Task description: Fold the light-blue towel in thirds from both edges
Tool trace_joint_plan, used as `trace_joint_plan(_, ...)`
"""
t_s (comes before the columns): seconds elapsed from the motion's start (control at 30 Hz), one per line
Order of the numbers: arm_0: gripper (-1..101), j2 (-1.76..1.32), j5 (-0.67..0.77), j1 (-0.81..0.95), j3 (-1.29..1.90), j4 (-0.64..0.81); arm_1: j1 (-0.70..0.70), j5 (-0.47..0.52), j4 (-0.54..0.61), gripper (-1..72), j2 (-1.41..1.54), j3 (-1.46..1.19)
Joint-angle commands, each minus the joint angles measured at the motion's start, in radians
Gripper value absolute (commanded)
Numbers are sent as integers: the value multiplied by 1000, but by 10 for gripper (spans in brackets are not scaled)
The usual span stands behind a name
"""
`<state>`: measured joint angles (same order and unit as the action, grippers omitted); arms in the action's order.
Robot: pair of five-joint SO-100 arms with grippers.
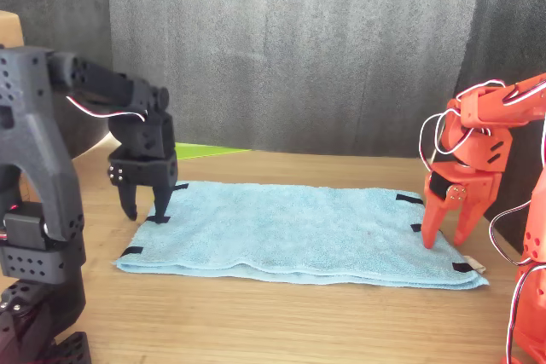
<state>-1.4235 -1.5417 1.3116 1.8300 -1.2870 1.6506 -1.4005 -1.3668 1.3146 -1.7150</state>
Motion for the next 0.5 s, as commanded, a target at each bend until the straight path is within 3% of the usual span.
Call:
trace_joint_plan(0.0,228,-26,-23,8,-11,-23,8,5,-11,262,25,17)
trace_joint_plan(0.47,219,29,-44,23,-41,-74,2,9,-5,263,-12,23)
